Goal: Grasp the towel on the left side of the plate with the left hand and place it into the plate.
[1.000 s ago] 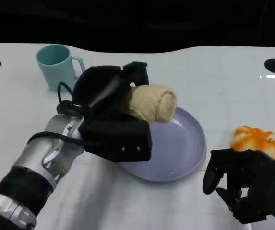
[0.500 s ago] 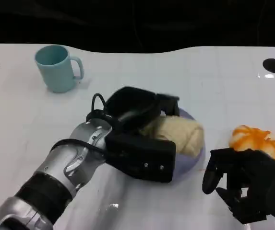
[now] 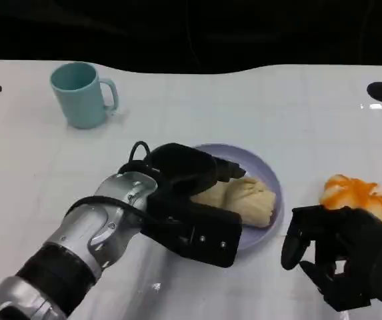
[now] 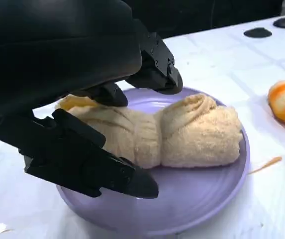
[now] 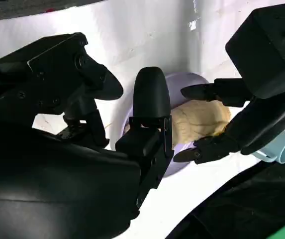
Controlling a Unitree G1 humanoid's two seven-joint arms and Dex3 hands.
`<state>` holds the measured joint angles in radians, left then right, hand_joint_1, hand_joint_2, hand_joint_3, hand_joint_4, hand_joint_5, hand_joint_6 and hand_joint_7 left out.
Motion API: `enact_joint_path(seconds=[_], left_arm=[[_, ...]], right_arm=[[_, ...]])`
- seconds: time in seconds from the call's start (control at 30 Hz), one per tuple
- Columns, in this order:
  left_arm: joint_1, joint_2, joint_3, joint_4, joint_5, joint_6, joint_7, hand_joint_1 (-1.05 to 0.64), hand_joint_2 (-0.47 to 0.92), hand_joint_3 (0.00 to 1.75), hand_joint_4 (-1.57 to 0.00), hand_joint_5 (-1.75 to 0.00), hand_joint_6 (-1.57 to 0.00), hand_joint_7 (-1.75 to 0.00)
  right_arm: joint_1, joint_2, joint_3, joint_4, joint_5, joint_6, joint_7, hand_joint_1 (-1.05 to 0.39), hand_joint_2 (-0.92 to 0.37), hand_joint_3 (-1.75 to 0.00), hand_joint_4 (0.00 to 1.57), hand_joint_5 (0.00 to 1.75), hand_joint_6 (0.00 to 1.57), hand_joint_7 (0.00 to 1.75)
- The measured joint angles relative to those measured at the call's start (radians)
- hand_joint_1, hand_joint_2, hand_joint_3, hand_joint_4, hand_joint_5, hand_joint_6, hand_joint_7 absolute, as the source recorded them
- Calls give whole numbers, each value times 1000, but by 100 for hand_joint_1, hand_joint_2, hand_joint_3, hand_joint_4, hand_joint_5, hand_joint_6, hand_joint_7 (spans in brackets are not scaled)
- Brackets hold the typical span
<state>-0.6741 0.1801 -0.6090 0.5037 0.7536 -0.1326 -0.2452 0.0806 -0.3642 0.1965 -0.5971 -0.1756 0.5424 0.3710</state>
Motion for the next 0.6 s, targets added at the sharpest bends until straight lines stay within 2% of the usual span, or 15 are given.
enact_joint_path(seconds=[0.37, 0.47, 0.6], left_arm=[[7, 44, 37, -87, -40, 0, -46, -68, 92, 15, -19, -19, -23, -1], [33, 84, 99, -175, -146, 1, -144, -58, 92, 17, -32, -27, -32, -5], [76, 127, 203, -327, -311, 97, -296, -39, 92, 20, -54, -38, -49, -11]], right_arm=[[-1, 0, 0, 0, 3, 0, 1, -1, -59, -103, 75, 175, 69, 142], [-1, -1, -3, -1, 3, 0, 3, 0, -59, -103, 74, 175, 69, 142], [-1, -4, -9, -1, 4, 0, 5, 0, -59, -104, 75, 175, 70, 143]])
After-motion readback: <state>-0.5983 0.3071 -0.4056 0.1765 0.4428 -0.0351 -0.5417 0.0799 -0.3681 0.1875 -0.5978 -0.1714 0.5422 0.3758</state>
